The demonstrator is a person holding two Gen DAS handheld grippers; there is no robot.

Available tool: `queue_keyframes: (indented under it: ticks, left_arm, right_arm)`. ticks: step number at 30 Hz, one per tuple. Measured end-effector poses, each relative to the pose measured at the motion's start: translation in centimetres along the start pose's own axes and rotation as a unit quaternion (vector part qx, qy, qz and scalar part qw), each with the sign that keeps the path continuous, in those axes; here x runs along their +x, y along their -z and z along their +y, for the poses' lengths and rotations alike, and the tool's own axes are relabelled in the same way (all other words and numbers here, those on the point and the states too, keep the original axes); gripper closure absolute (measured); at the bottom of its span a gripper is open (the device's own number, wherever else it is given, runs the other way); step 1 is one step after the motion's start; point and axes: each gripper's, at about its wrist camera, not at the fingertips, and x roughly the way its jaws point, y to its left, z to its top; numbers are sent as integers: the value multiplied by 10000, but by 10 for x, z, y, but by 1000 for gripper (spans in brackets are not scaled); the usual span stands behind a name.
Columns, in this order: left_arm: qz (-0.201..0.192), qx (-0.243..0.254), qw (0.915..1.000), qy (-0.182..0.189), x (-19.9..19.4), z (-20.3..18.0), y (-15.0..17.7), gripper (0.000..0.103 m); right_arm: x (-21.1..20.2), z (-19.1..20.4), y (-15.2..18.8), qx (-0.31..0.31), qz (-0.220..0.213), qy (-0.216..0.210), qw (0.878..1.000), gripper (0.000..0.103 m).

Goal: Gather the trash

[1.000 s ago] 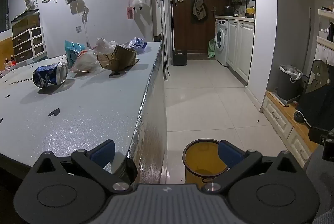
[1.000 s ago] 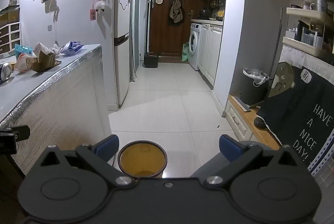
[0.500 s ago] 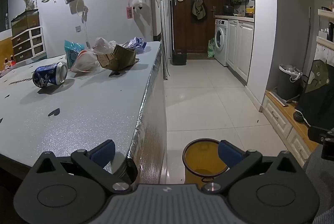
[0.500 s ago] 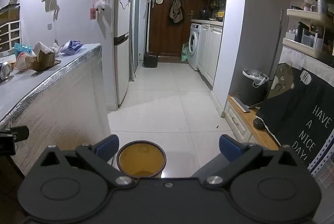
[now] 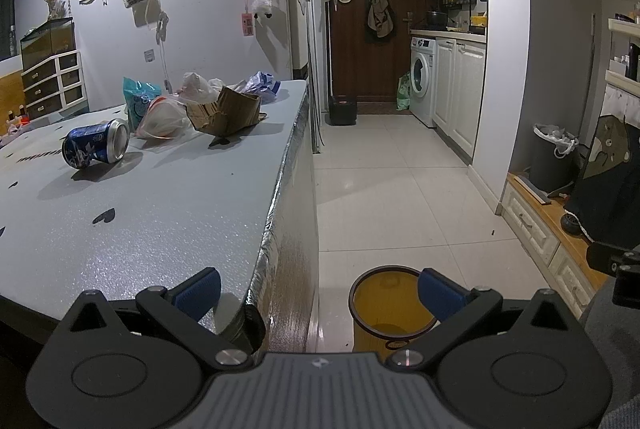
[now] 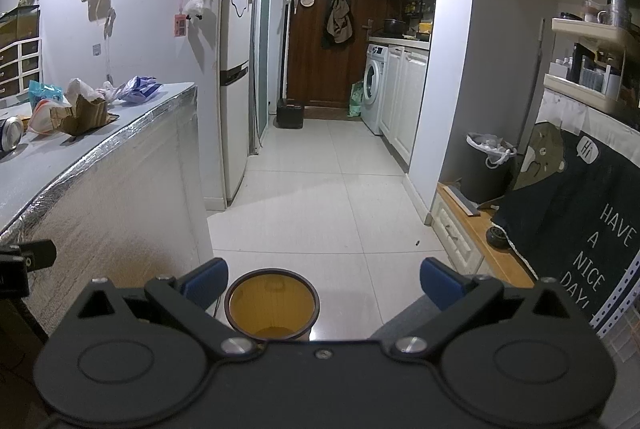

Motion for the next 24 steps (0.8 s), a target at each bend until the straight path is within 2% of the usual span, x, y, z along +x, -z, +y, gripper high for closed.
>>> queue_keyframes:
  ticks: [20, 24]
  left_arm:
    - [-9, -10, 10000, 10, 1, 0, 0, 0]
    - [-22, -17, 10000, 7, 0, -4, 2, 0]
  right_arm:
    - [1, 15, 2, -14, -2, -34, 10000, 0]
    - [-1, 20, -6, -35, -16, -42, 10000, 0]
